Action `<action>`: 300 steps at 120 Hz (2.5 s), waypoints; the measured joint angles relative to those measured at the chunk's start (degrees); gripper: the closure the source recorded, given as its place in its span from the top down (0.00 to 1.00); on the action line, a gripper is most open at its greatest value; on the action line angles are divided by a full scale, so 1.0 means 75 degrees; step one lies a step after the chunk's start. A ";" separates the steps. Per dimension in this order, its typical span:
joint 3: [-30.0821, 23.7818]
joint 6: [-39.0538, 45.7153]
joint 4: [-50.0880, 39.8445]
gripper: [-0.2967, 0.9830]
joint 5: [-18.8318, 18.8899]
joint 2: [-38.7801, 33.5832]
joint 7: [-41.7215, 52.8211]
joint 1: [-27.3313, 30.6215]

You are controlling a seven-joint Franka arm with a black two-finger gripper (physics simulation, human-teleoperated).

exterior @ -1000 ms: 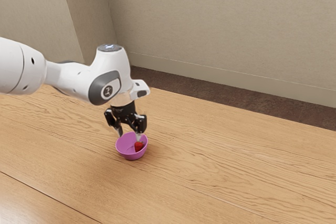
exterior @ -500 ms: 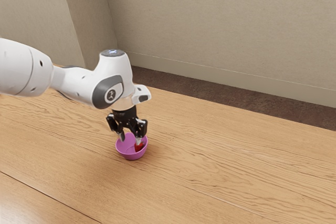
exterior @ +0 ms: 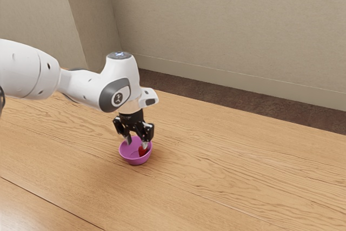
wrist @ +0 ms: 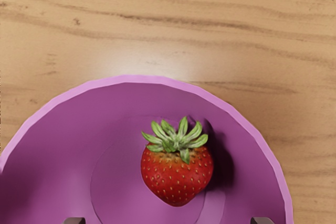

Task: Take strawberry from the bowl

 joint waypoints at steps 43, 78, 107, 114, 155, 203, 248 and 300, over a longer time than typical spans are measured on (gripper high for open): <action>0.0000 0.0133 -0.0106 0.53 -0.0006 -0.0058 0.0996 0.0129; 0.0000 0.0235 -0.0086 0.53 0.0031 0.0032 0.1769 0.0226; -0.0036 0.0390 -0.0105 0.53 -0.0014 0.0080 0.2186 0.0186; -0.0061 0.0418 -0.0117 0.53 -0.0021 0.0082 0.2265 0.0183; -0.0093 0.0499 -0.0128 0.53 -0.0028 0.0181 0.2784 0.0210; -0.0094 0.0541 -0.0084 0.54 -0.0400 0.0314 0.3165 0.0225; -0.0094 0.0548 0.0176 0.53 -0.0411 0.0577 0.3406 0.0218; -0.0095 0.0596 0.0316 0.51 -0.0453 0.0893 0.3596 0.0278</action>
